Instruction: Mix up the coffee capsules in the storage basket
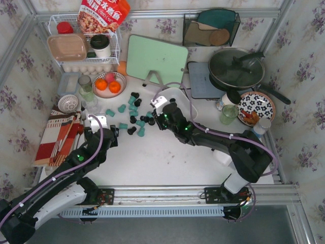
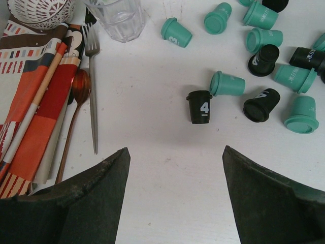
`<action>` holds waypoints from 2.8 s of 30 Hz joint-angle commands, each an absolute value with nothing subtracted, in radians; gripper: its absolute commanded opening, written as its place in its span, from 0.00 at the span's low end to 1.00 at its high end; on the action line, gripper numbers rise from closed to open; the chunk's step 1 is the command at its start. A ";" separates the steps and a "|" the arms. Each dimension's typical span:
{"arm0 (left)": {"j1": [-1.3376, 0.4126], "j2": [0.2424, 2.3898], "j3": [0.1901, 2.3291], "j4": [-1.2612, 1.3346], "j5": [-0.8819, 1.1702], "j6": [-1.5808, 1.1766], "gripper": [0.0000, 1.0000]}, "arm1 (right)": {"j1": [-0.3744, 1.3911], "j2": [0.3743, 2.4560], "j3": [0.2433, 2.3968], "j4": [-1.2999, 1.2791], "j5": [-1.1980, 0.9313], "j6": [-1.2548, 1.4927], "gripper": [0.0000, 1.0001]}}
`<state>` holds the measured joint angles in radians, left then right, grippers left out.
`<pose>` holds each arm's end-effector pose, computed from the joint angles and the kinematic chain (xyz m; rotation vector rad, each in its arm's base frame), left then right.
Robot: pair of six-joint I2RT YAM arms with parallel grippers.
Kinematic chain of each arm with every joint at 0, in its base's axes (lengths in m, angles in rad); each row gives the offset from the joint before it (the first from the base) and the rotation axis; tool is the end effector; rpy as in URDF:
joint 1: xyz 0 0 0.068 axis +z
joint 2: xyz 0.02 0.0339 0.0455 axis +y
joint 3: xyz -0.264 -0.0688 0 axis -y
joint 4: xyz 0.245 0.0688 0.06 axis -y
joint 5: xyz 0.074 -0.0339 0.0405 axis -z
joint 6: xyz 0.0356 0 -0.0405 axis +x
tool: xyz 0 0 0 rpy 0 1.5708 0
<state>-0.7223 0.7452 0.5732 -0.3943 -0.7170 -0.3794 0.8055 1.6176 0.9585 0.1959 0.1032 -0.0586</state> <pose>0.1376 -0.0900 0.2556 -0.0626 1.9867 0.0619 0.2525 0.2576 0.2257 -0.7988 1.8888 0.3638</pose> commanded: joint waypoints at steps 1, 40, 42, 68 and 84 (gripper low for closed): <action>-0.722 0.745 0.569 -0.394 -0.735 -0.389 0.77 | 0.787 1.554 0.872 0.340 0.394 -0.051 0.31; -0.649 0.994 0.577 -0.299 -0.615 -0.409 0.75 | 0.614 1.315 0.484 0.596 0.322 0.044 0.70; -0.629 1.040 0.584 -0.292 -0.568 -0.422 0.74 | 0.614 1.296 0.476 0.593 0.317 0.051 0.70; -0.421 1.565 0.857 -0.285 -0.321 -0.478 0.51 | 0.613 1.263 0.476 0.571 0.259 0.091 0.70; -0.400 1.492 0.862 -0.304 -0.243 -0.471 0.18 | 0.614 1.272 0.486 0.555 0.258 0.096 0.70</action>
